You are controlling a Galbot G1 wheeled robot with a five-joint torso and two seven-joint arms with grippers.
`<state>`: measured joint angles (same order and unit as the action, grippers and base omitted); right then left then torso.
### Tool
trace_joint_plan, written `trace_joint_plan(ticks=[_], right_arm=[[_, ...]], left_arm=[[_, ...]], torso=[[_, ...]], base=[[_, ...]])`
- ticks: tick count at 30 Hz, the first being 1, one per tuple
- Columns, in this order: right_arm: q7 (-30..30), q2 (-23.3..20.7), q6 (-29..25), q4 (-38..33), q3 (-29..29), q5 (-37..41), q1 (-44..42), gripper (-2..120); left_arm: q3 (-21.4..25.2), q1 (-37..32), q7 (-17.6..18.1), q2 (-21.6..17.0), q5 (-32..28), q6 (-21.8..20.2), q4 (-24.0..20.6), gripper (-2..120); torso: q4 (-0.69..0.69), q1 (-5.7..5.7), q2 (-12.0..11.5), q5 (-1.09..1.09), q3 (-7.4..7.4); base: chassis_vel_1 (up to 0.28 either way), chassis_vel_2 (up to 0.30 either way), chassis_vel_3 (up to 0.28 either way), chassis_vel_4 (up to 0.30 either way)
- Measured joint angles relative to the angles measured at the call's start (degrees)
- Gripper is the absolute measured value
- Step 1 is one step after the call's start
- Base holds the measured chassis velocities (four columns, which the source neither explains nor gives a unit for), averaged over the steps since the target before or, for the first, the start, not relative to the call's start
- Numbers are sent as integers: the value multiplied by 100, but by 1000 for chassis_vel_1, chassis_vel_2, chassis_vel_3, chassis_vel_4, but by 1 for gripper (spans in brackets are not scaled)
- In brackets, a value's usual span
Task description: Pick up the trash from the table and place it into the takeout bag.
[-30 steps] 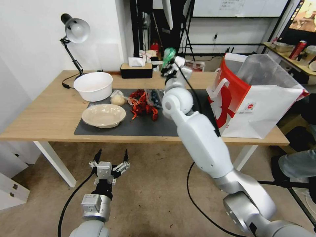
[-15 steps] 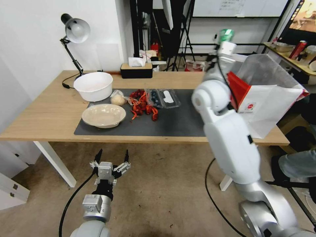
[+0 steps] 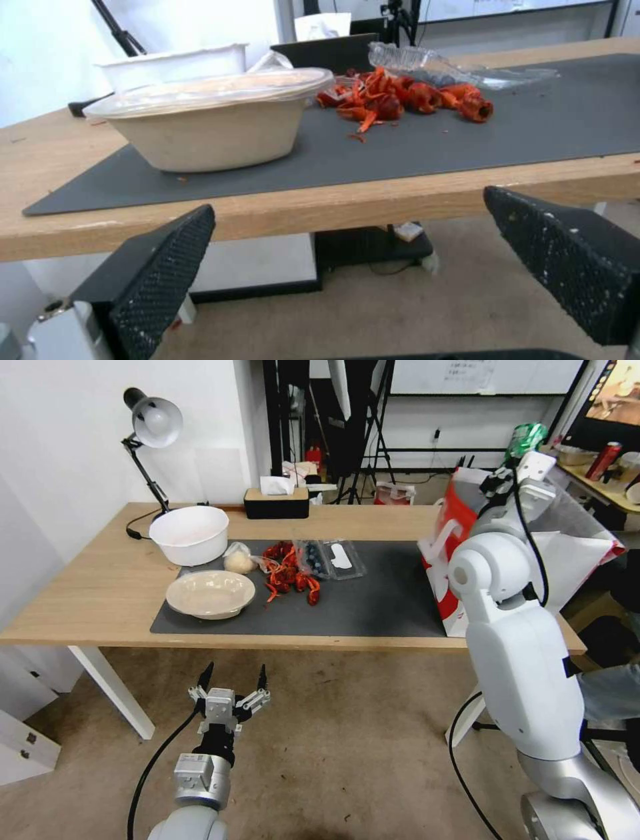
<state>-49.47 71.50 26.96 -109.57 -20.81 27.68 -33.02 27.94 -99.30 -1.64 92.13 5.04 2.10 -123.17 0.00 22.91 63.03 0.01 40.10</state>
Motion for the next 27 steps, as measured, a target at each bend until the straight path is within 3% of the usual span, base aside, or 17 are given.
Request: trace_joint_plan(ticks=[5, 9, 15, 17, 20, 21, 23, 25, 27], right_arm=[[116, -104, 29, -82, -133, -27, -161, 0], [183, -186, 37, -144, -222, -13, -268, 8], [196, -250, 72, -226, -282, 115, -326, 35], [199, -253, 69, -235, -284, 135, -326, 37], [421, -268, -296, -310, -287, 430, -320, 52], [421, -268, -296, -310, -287, 430, -320, 52], [877, -305, -735, -499, -297, 961, -347, 63], [1008, -318, -823, -557, -301, 1089, -369, 65], [1824, -438, -1245, -845, -294, 1474, -645, 78]], left_arm=[[-1, -13, -3, 0, 9, 1, -20, 100], [-22, -26, -9, 0, 41, 4, -32, 100], [-46, -39, -15, 0, 68, 7, -58, 100], [-48, -41, -15, 0, 68, 7, -61, 100], [-49, -49, -16, 0, 69, 11, -75, 100], [-49, -49, -16, 0, 69, 11, -75, 100], [-44, -50, -16, 0, 64, 13, -86, 100], [-43, -49, -16, 0, 62, 13, -86, 100], [-39, -47, -16, 0, 51, 14, -87, 100]], torso=[[0, 0, 0, 0, 0], [0, 0, 0, 0, 0], [0, 0, 0, -1, 0], [0, 0, 0, -1, 0], [0, 0, 0, 0, 0], [0, 0, 0, 0, 0], [1, 0, 0, -1, 0], [2, 0, 0, -1, 0], [1, 0, 0, -3, 0]], base=[[0, 0, 0, 0], [0, 0, 0, 0], [0, 0, 0, 0], [0, 0, 0, 0], [0, 0, 0, 0], [0, 0, 0, 0], [0, 0, 0, 0], [0, 0, 0, 0], [0, 0, 0, 0]])
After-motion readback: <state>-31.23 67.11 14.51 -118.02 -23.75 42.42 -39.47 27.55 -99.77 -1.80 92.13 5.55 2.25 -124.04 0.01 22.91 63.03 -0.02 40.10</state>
